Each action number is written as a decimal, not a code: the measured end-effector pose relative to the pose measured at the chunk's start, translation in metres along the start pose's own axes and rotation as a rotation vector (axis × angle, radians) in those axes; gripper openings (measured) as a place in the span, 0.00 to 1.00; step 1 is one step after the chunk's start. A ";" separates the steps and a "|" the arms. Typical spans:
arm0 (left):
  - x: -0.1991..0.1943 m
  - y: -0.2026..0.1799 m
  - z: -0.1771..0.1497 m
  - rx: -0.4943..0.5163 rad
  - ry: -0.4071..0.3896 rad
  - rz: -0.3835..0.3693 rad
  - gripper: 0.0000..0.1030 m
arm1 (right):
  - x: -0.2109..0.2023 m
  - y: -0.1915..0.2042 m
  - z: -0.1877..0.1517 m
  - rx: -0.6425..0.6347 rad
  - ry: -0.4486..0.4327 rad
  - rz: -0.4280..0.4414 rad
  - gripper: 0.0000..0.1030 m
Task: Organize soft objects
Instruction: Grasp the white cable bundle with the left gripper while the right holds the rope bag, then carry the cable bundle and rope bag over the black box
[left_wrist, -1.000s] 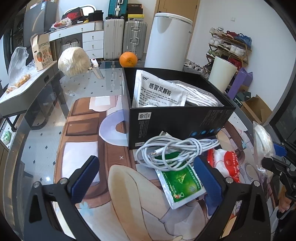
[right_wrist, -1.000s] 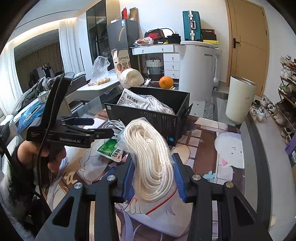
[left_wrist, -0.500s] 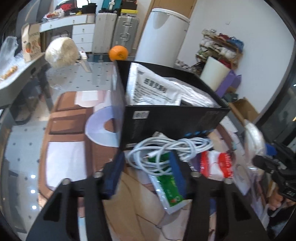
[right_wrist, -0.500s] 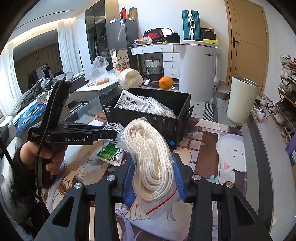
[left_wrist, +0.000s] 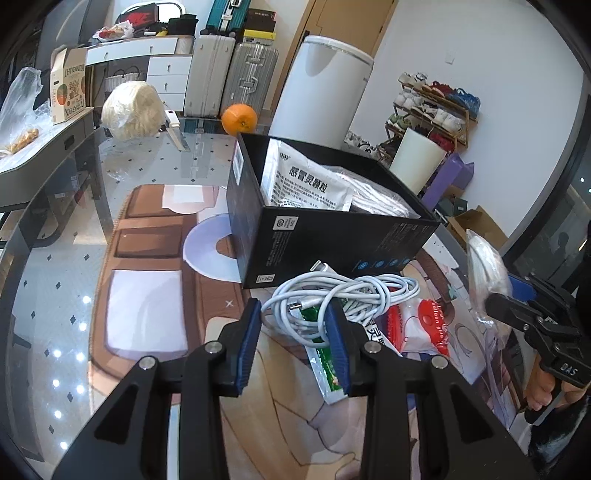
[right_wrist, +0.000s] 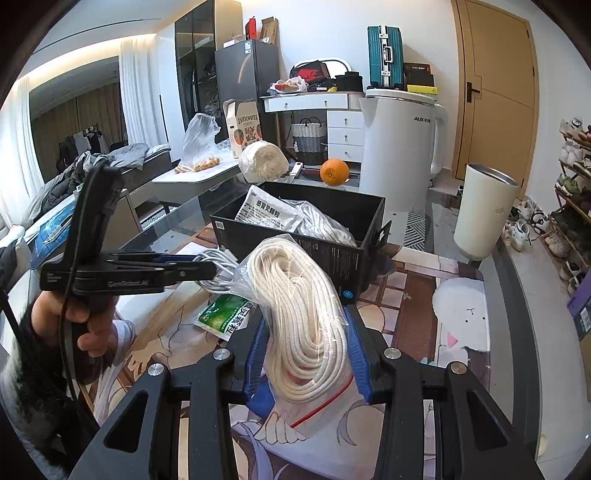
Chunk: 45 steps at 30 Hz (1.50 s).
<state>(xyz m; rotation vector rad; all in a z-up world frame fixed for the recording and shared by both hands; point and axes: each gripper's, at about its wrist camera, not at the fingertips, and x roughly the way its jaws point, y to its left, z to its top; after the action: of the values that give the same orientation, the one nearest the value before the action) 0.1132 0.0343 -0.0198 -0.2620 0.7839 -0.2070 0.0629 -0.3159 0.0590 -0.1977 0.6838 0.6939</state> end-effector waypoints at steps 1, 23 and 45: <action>-0.004 0.000 -0.001 0.000 -0.011 0.000 0.33 | -0.001 0.001 0.000 -0.002 -0.002 -0.002 0.39; -0.038 -0.002 0.048 0.017 -0.156 -0.008 0.33 | -0.001 -0.008 0.060 -0.045 -0.109 -0.091 0.39; 0.023 -0.013 0.077 0.119 -0.055 0.026 0.33 | 0.060 -0.025 0.100 -0.089 -0.058 -0.083 0.39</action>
<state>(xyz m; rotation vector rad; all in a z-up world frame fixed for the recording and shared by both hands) 0.1829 0.0271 0.0211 -0.1442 0.7172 -0.2207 0.1646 -0.2653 0.0965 -0.2850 0.5868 0.6488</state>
